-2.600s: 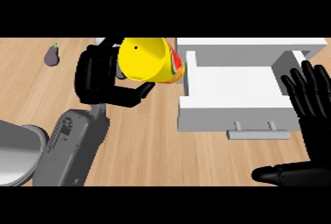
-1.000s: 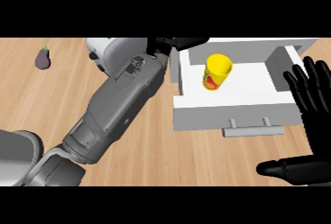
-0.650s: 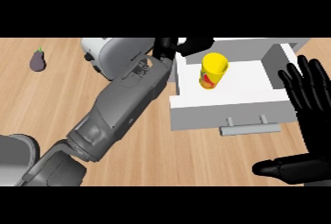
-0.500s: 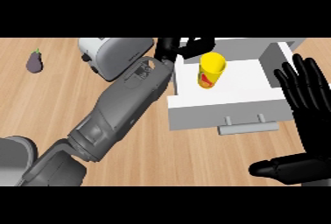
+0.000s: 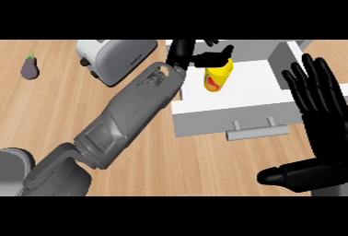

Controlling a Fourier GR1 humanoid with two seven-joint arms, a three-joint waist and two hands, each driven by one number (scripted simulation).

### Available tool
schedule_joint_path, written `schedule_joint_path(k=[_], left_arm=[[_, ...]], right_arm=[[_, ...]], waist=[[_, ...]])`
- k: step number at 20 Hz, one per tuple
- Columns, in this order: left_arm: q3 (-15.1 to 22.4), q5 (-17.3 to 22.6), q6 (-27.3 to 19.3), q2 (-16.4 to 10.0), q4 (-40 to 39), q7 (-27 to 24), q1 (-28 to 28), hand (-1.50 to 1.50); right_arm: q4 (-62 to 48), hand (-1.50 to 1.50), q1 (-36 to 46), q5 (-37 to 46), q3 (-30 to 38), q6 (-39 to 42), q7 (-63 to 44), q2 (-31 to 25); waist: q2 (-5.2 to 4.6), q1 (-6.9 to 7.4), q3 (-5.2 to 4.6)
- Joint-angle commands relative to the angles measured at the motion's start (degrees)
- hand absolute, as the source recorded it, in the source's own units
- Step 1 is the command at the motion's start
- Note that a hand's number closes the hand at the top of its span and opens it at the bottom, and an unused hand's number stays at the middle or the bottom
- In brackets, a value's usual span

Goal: Pick up the cup, place it into the drawer and close the drawer

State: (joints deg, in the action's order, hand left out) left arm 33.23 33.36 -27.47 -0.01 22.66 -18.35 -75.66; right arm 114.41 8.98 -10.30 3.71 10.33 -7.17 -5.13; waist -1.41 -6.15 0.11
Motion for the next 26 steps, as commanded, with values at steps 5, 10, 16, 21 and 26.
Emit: schedule_joint_path(k=[5,10,16,21,26], left_arm=[[-0.18,4.78,0.83,0.01,-0.28,-1.85,-2.21,-1.50],[-1.97,9.78,2.78,0.01,4.64,-8.04,1.03,-1.50],[-4.94,13.08,4.81,0.01,9.04,-8.39,1.64,-1.50],[-8.84,12.49,4.08,-3.75,14.05,-6.52,4.25,-1.50],[-9.01,12.99,1.44,-9.19,24.79,-3.68,12.92,-1.50]], right_arm=[[0.28,-1.50,1.32,-1.73,-0.14,0.51,0.50,0.51],[1.28,-1.50,-1.25,-6.56,2.01,2.25,-1.45,-0.64],[7.01,-1.50,-5.18,-10.52,2.86,3.31,-4.93,-1.80],[5.55,1.50,-3.93,-9.21,3.44,8.10,-4.82,-6.88],[6.39,1.50,-7.52,-3.92,4.57,12.71,-1.67,-11.24]], waist=[[-0.35,-0.25,-0.03],[0.28,1.16,-0.06],[1.26,4.06,-0.09],[1.68,6.32,-0.12],[2.41,8.17,-0.14]])
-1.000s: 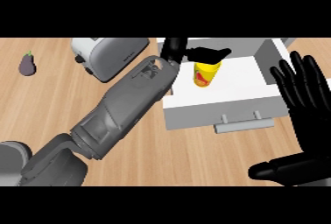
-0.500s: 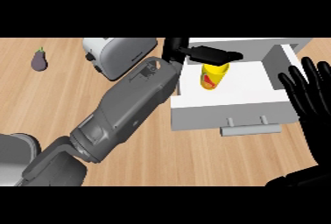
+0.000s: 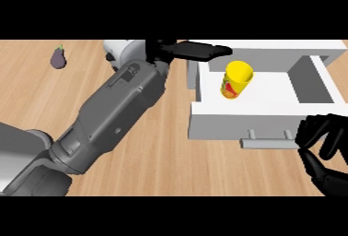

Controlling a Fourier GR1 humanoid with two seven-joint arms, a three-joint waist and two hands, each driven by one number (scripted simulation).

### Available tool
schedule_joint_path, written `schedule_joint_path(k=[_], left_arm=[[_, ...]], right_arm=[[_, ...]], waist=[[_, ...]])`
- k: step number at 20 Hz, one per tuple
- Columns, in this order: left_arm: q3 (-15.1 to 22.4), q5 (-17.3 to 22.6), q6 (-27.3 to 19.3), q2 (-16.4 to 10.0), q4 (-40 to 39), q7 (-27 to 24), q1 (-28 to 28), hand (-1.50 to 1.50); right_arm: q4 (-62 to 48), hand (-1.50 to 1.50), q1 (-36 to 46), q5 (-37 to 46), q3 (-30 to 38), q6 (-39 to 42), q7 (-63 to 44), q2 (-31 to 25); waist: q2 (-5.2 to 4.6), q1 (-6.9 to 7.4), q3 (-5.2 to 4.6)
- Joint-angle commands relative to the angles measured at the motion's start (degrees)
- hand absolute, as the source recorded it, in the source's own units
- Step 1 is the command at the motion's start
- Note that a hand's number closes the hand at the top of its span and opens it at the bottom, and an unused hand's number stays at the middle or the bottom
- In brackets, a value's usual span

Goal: Pick up the cup, place it into the drawer and close the drawer

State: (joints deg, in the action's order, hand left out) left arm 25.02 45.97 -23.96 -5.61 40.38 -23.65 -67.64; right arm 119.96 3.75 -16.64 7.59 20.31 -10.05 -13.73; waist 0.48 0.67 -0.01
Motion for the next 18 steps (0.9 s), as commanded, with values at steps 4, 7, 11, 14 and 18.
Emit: schedule_joint_path(k=[4,7,11,14,18], left_arm=[[-0.13,0.00,-1.65,-7.90,16.42,3.02,14.45,-1.50],[-0.14,-0.32,-2.61,-11.56,24.63,4.37,21.12,-1.50],[-3.01,2.27,0.88,-18.89,34.36,8.21,30.12,-1.50],[-4.25,2.03,1.46,-22.06,39.92,10.47,34.70,-1.50],[-5.46,2.62,5.32,-23.07,41.84,6.40,41.21,-1.50]], right_arm=[[0.65,1.50,-2.39,8.71,-2.43,2.51,1.22,-2.41],[0.83,1.50,-4.91,12.62,-4.15,3.86,3.07,-2.64],[-0.65,1.50,-3.03,15.64,-5.33,1.48,-0.24,-1.74],[-6.73,1.50,-0.63,21.61,-5.92,1.24,4.76,-1.96],[-9.46,1.50,0.80,34.45,-12.35,1.18,10.17,-4.72]], waist=[[0.40,1.96,-0.02],[0.29,1.46,0.01],[0.03,1.16,-0.01],[-0.23,0.66,0.03],[-0.37,1.38,0.01]])
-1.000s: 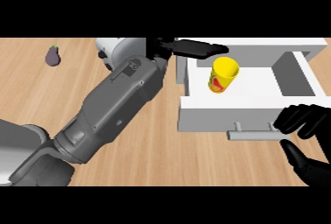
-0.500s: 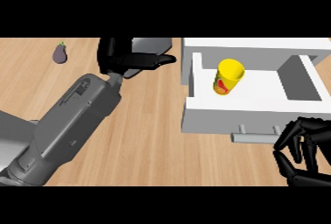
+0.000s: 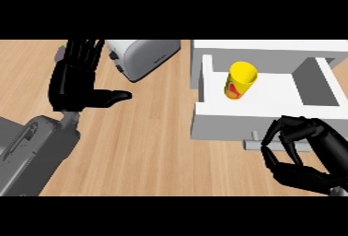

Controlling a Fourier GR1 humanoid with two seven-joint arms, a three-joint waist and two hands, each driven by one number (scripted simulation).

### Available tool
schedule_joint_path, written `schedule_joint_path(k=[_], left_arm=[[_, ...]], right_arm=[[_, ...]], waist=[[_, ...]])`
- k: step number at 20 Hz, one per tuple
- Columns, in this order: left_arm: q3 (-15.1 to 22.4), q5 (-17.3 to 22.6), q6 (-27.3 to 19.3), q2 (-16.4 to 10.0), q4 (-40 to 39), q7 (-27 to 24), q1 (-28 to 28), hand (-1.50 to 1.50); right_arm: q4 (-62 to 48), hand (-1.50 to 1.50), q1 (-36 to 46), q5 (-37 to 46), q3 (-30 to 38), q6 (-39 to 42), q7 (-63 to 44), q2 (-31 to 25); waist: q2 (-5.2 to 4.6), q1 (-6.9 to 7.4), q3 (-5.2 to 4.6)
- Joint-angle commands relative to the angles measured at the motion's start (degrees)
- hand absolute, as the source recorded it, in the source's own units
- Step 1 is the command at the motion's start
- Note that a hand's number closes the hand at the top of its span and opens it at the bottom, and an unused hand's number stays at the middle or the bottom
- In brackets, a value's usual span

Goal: Pick up the cup, place it into the drawer and close the drawer

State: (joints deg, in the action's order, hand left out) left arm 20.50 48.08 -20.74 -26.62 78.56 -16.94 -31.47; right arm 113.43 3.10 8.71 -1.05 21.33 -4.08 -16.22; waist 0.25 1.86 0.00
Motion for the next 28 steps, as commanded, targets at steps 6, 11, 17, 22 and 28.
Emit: schedule_joint_path(k=[6,11,17,22,28], left_arm=[[-3.38,1.15,7.54,-4.94,7.83,-3.35,15.44,-1.50],[-7.85,2.34,12.06,-8.43,11.73,-3.22,21.93,-1.50],[-13.43,1.90,19.95,-7.34,4.65,-6.28,23.69,-1.50],[-12.70,-0.61,19.42,-4.29,7.38,-5.30,25.19,-1.50],[-15.76,-1.50,23.88,-4.81,9.33,-4.48,29.80,-1.50]], right_arm=[[-10.06,1.50,1.55,24.65,-11.14,-4.98,10.00,-3.78],[-24.45,1.50,5.16,32.80,-14.08,-14.16,14.98,1.00],[-38.67,-1.50,13.58,35.25,-10.88,-14.00,17.42,0.18],[-55.69,-1.50,20.40,39.94,-11.86,-19.56,20.34,5.57],[-72.75,-1.50,32.99,38.53,-4.72,-21.33,25.74,5.87]], waist=[[-0.20,-0.19,0.01],[-0.28,-0.13,0.04],[-0.42,-1.23,0.00],[-0.51,-0.91,0.03],[-0.53,-0.32,0.05]])
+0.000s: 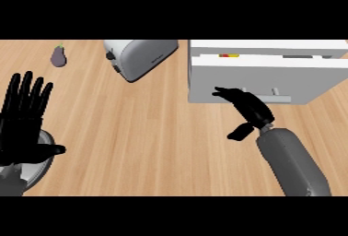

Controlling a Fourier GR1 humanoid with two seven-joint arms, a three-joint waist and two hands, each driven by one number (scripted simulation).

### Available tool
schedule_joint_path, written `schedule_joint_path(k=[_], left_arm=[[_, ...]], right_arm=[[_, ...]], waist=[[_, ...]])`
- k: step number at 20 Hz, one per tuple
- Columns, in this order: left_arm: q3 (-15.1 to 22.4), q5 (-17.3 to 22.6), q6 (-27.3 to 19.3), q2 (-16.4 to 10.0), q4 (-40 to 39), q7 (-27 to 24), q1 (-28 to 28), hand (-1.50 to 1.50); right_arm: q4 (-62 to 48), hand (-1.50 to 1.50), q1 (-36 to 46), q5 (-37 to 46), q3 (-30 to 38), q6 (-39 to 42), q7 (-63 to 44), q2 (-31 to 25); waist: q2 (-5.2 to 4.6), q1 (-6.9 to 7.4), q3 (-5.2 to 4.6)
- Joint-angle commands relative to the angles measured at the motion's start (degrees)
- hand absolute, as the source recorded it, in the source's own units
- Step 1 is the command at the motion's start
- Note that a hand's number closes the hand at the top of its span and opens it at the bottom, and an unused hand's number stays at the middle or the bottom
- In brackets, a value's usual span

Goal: Pick up the cup, place it into the drawer and close the drawer

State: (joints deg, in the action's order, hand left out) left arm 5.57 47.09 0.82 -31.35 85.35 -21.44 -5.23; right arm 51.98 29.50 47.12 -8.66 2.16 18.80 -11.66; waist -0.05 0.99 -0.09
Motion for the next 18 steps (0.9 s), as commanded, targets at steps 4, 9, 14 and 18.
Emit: schedule_joint_path(k=[4,9,14,18], left_arm=[[-3.64,-0.31,5.67,0.36,-4.50,0.56,-1.49,-1.50],[-3.78,-0.04,4.98,0.26,-2.22,2.51,-1.94,-1.50],[-1.74,-2.24,7.79,2.87,-3.51,-0.95,0.50,-1.50],[-2.63,-3.13,7.62,2.05,-6.64,-0.17,-4.08,-1.50]], right_arm=[[-20.08,-1.50,11.92,-1.75,5.96,-1.28,8.05,0.98],[-31.12,-1.50,21.96,-1.71,9.40,0.42,9.26,-2.77],[-36.80,-1.50,23.27,-1.88,11.03,-0.41,13.33,-5.74],[-38.95,-1.50,26.11,-1.58,11.26,0.29,12.63,-6.61]], waist=[[-0.36,0.18,0.12],[-0.80,1.74,0.20],[-1.48,3.08,0.23],[-2.16,3.08,0.24]])
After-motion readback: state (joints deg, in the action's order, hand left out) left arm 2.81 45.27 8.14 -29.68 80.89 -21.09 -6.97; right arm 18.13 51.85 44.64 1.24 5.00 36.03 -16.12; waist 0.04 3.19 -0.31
